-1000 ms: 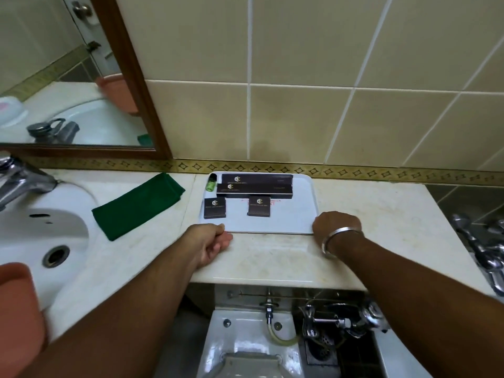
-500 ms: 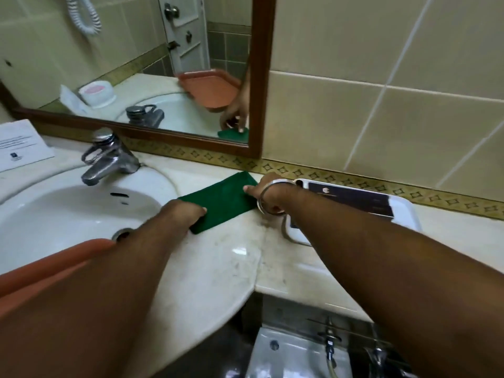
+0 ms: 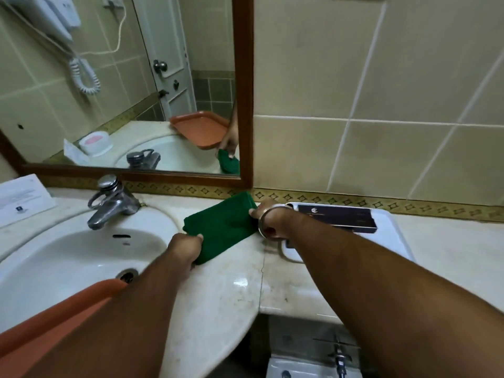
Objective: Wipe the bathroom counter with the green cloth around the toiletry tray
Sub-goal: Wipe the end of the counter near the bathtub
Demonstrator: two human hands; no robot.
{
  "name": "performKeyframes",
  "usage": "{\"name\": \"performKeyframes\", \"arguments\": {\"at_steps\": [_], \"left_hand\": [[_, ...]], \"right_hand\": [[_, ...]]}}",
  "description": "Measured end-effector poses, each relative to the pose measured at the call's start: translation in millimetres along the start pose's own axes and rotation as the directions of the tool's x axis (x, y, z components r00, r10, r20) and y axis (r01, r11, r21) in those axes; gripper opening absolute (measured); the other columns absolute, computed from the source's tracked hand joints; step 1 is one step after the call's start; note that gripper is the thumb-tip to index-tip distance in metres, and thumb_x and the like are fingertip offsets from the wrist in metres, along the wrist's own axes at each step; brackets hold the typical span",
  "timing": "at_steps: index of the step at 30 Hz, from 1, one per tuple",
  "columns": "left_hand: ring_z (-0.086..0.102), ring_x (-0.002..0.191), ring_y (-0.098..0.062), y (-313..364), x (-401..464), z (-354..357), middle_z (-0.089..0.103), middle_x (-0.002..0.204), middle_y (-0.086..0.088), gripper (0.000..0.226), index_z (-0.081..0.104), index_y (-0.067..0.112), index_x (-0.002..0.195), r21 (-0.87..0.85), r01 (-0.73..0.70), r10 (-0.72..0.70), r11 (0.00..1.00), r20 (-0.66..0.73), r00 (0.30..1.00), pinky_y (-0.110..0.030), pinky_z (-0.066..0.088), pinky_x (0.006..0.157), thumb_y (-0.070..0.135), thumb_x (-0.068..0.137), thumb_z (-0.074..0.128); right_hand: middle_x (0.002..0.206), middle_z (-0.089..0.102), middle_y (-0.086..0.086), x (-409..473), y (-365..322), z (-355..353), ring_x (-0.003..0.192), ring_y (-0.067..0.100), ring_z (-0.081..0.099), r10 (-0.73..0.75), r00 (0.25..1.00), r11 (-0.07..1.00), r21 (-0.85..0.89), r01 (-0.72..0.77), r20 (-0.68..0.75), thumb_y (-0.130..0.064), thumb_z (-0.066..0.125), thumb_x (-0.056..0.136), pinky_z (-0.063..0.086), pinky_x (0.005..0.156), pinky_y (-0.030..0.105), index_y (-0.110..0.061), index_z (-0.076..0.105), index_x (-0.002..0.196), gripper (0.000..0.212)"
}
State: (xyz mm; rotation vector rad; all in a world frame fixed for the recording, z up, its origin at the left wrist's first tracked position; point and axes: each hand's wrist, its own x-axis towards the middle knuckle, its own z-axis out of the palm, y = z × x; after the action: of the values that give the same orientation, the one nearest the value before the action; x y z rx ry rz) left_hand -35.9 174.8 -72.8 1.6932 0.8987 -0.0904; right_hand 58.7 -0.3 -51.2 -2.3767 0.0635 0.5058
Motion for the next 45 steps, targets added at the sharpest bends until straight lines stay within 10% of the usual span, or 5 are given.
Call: {"name": "performKeyframes", "arguments": {"at_steps": [7, 21, 26, 33, 45], "left_hand": [[0.065, 0.106, -0.033, 0.6, -80.5, 2.1, 0.068, 0.113, -0.019, 0.018, 0.059, 0.003, 0.115, -0.608, 0.116, 0.089, 0.786, 0.297, 0.951, -0.049, 0.054, 0.087, 0.010, 0.100, 0.051], [0.070, 0.100, -0.031, -0.4, -260.9, 347.6, 0.070, 0.114, -0.016, 0.025, 0.058, 0.011, 0.117, -0.292, 0.191, 0.102, 0.937, 0.753, 0.650, -0.051, 0.059, 0.078, 0.000, 0.097, 0.050], [0.065, 0.091, -0.021, -5.9, -256.4, 381.5, 0.068, 0.114, -0.009, 0.028, 0.061, 0.013, 0.114, -0.022, -0.448, 0.403, 0.894, 0.480, 0.779, -0.034, 0.052, 0.079, -0.001, 0.094, 0.047], [0.036, 0.143, -0.026, -57.7, -213.3, 317.5, 0.038, 0.155, -0.011, 0.057, 0.043, 0.011, 0.148, 0.312, -0.920, 0.476, -0.237, 0.863, 0.170, -0.039, 0.023, 0.118, 0.039, 0.099, 0.039], [0.034, 0.144, -0.030, -61.9, -198.8, 326.3, 0.034, 0.157, -0.013, 0.070, 0.040, 0.010, 0.149, 0.286, -0.911, 0.467, -0.297, 0.875, 0.123, -0.043, 0.029, 0.117, 0.056, 0.097, 0.033]], "right_hand": [[0.059, 0.054, 0.002, -94.1, 58.9, -35.3, 0.038, 0.006, 0.049, 0.003, 0.992, 0.510, 0.853, -0.113, 0.130, -0.007, 0.056, 0.093, 0.048, 0.041, 0.020, -0.014, 0.051, 0.079, 0.016], [0.072, 0.059, 0.012, -248.6, 388.0, -251.2, 0.039, 0.010, 0.056, 0.512, 0.821, 0.413, 0.910, 0.023, -0.253, -0.002, 0.058, 0.090, 0.052, 0.041, 0.022, -0.010, 0.054, 0.080, 0.014], [0.094, 0.069, 0.019, -261.5, 468.8, -275.7, 0.078, 0.030, 0.064, 0.386, 0.801, 0.921, 0.147, -0.360, -0.458, -0.025, 0.071, 0.082, 0.051, 0.072, 0.036, -0.007, 0.059, 0.095, 0.025], [0.158, 0.021, 0.010, -205.7, 467.8, -271.0, 0.141, 0.030, 0.028, -0.363, 0.932, 0.651, -0.720, 0.240, -0.017, -0.057, 0.035, 0.090, 0.025, 0.114, 0.042, -0.025, 0.022, 0.150, 0.069], [0.161, 0.006, 0.004, -166.5, 524.9, -282.5, 0.145, 0.030, 0.017, -0.261, 0.965, 0.716, -0.675, 0.177, -0.024, -0.054, 0.009, 0.095, 0.028, 0.112, 0.049, -0.031, 0.005, 0.152, 0.061]]}}
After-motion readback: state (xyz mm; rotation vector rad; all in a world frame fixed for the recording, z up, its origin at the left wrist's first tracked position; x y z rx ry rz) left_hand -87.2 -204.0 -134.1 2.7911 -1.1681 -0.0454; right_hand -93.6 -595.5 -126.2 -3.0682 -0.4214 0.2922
